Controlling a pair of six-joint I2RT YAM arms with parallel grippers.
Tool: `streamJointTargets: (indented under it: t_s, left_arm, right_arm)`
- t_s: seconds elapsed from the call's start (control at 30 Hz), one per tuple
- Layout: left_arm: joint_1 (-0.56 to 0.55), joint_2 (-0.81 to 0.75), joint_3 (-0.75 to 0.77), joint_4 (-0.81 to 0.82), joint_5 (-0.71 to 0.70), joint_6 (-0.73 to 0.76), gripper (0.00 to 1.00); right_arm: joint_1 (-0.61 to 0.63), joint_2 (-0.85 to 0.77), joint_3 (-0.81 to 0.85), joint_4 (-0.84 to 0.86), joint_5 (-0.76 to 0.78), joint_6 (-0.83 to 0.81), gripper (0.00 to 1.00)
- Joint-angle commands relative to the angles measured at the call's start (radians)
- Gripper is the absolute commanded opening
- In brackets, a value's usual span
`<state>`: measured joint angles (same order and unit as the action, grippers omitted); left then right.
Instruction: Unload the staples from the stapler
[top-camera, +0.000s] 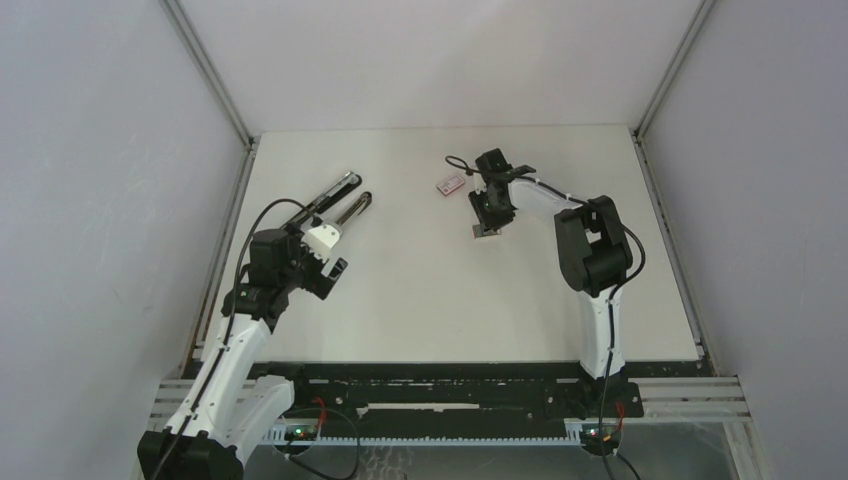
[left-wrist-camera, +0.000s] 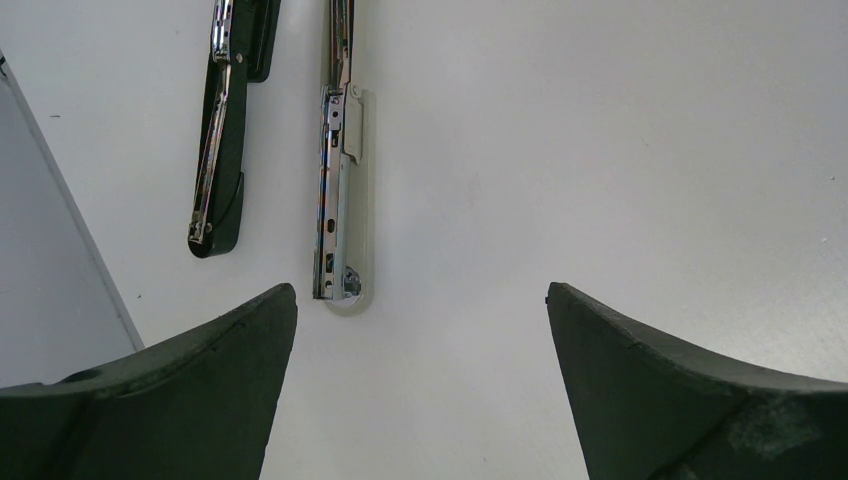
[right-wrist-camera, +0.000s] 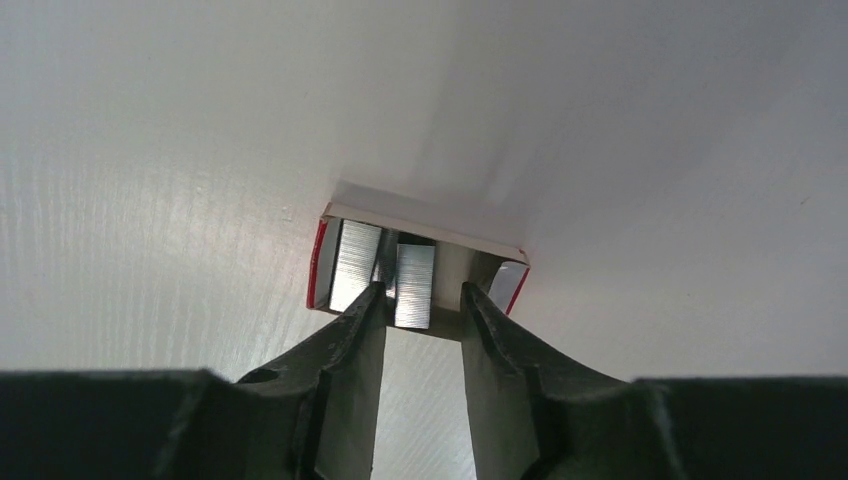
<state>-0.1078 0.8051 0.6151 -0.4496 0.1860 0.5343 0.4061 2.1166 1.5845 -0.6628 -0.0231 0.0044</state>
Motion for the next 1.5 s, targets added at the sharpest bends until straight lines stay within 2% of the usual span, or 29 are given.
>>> streamJointTargets:
  t_s: [0.0, 0.37, 0.6, 0.9, 1.17, 1.47]
  left_arm:
    - [0.005, -0.001, -0.023, 0.036, -0.006, 0.013, 1.0]
    - [0.006, -0.003, -0.023, 0.035, -0.006, 0.012, 1.0]
    - [0.005, -0.003, -0.022, 0.036, -0.006, 0.012, 1.0]
    - [0.005, -0.006, -0.022, 0.035, -0.01, 0.01, 1.0]
    - [0.005, -0.001, -0.021, 0.035, -0.008, 0.013, 1.0]
    - [0.005, -0.004, -0.022, 0.035, -0.007, 0.012, 1.0]
  right_arm:
    - [-0.001, -0.093, 0.044, -0.007, 0.008, 0.016, 0.36]
    - [-0.005, -0.12, 0.045, -0.018, -0.017, 0.021, 0.41]
    - [0.002, -0.126, 0.024, -0.008, -0.026, 0.034, 0.56]
    - [0.054, -0.072, 0.026, 0.019, 0.036, 0.05, 0.64]
    - [0.06, -0.046, 0.02, 0.032, 0.062, 0.058, 0.68]
    - [0.066, -0.004, 0.02, 0.039, 0.09, 0.054, 0.66]
